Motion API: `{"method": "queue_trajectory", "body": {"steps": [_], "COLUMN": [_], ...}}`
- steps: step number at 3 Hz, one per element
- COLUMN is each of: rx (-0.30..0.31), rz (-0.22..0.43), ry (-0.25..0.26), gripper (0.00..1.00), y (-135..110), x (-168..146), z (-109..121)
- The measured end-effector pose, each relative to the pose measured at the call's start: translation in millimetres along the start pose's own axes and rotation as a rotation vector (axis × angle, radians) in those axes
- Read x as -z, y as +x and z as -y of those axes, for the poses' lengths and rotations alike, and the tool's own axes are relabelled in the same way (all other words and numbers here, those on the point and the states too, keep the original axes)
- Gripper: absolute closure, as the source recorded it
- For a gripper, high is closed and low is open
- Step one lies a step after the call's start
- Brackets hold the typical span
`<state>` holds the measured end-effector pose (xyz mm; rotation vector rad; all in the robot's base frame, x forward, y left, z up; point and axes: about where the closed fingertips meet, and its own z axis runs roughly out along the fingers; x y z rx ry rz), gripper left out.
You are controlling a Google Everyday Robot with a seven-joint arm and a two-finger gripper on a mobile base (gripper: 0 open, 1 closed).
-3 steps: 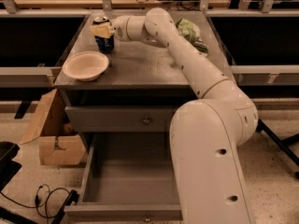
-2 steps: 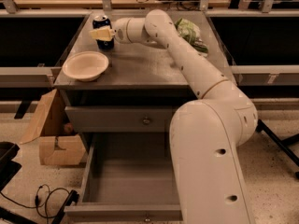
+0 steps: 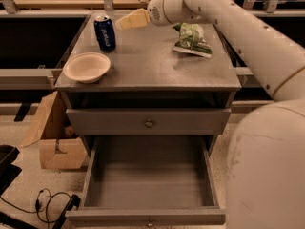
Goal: Pick pepsi can from middle drawer and place on counter
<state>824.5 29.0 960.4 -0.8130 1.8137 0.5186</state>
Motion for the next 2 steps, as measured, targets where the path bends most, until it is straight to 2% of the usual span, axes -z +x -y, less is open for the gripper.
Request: {"method": "queue_trajectory", "body": {"steps": [1, 2], "rx": [-0.077, -0.195], "rz": [-0.148, -0.301], "ry": [0.057, 0.178], "gripper": [0.00, 0.00], "y": [25, 66], "x": [93, 186], "z": [-9, -37]}}
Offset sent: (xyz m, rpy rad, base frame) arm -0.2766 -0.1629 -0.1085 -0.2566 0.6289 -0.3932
